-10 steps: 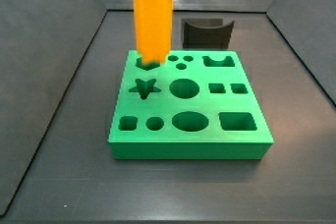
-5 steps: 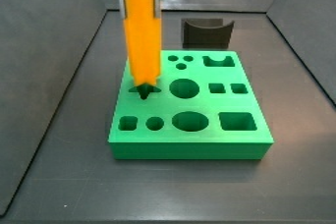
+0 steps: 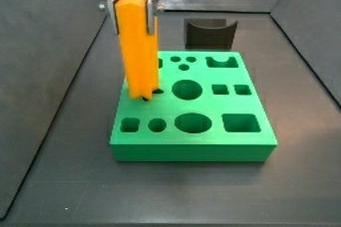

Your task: Insert the star object.

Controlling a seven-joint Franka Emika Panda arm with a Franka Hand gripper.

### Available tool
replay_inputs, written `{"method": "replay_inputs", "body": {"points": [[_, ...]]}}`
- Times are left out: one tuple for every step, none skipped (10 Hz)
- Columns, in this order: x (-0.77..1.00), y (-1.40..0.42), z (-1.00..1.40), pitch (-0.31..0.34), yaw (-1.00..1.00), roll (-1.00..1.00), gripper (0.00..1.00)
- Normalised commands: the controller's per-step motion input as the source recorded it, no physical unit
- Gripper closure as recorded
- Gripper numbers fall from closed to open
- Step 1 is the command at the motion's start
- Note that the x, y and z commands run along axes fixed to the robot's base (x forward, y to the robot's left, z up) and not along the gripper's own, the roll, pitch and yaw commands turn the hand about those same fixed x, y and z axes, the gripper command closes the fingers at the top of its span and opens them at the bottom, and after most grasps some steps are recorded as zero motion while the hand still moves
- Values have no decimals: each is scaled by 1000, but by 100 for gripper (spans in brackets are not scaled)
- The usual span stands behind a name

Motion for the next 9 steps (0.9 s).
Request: {"method": "replay_inputs", "body": {"points": [[0, -60, -274, 0, -297, 60, 100], [20, 0, -243, 0, -309, 40, 100], [60, 29, -214, 11, -546, 21, 100], [0, 80, -226, 11, -846, 0, 100], [0, 123, -246, 23, -880, 0, 100], [0, 111, -226, 30, -894, 0, 100], [17, 137, -243, 47, -869, 0, 100], [31, 137, -260, 60, -866, 1, 100], [43, 109, -249, 54, -903, 0, 100]]}}
